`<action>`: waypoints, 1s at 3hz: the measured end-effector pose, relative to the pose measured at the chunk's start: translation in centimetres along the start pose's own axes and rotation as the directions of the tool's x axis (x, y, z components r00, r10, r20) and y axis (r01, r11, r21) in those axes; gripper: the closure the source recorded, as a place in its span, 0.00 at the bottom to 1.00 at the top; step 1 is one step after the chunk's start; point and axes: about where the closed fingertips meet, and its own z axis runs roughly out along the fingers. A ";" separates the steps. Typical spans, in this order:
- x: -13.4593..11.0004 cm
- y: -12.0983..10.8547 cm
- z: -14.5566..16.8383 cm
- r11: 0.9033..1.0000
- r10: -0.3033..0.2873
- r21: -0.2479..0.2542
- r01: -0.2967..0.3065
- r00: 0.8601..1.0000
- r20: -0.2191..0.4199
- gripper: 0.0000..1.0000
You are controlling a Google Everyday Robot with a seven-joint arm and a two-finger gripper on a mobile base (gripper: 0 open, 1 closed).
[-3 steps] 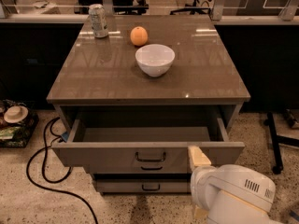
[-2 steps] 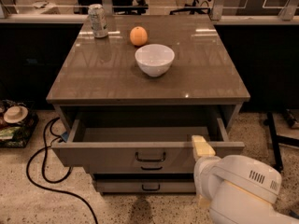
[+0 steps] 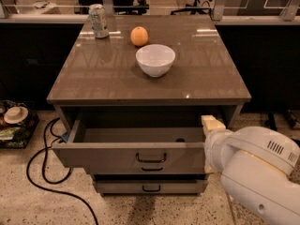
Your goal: Open top drawer
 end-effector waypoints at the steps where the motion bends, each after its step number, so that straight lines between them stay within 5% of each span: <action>1: 0.2 -0.4 0.0 1.000 0.002 0.005 -0.002 1.000 -0.001 0.41; 3: 0.1 -0.2 0.3 1.000 0.001 0.000 -0.001 1.000 0.001 0.89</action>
Offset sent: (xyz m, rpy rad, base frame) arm 0.0038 -0.0018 0.0033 0.0009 -0.0069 -0.0021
